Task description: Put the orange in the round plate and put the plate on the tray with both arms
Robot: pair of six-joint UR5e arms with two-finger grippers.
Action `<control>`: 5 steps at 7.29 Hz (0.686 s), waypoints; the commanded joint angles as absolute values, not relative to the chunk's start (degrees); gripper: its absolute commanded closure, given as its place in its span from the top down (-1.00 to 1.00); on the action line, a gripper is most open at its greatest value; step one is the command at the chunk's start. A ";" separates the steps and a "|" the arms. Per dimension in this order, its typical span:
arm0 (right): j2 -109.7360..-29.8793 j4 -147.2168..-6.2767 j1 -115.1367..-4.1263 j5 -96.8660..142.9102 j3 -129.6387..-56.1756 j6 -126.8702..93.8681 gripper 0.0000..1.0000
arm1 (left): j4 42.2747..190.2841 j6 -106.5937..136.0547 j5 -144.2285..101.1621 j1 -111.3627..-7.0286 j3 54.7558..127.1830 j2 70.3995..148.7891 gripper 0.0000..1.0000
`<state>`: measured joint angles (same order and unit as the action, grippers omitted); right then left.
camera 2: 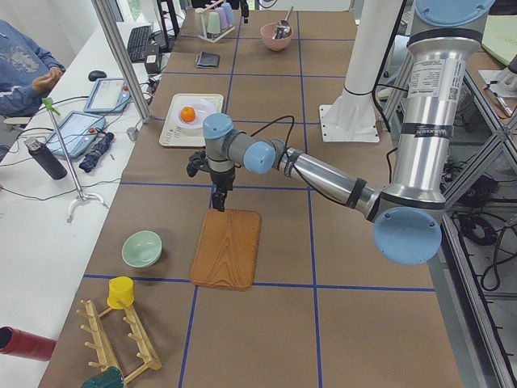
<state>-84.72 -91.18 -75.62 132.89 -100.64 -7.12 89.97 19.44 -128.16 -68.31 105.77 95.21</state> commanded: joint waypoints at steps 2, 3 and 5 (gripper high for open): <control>-84.81 -91.23 -75.85 132.89 -100.55 -7.12 1.00 | 90.18 19.51 -134.03 -71.19 103.45 95.01 0.96; -84.73 -91.32 -75.85 132.89 -100.46 -7.12 1.00 | 90.18 19.60 -133.95 -71.28 103.27 95.01 0.96; -84.73 -91.23 -75.85 132.89 -100.46 -7.12 1.00 | 90.09 19.69 -133.95 -71.80 102.92 94.92 0.96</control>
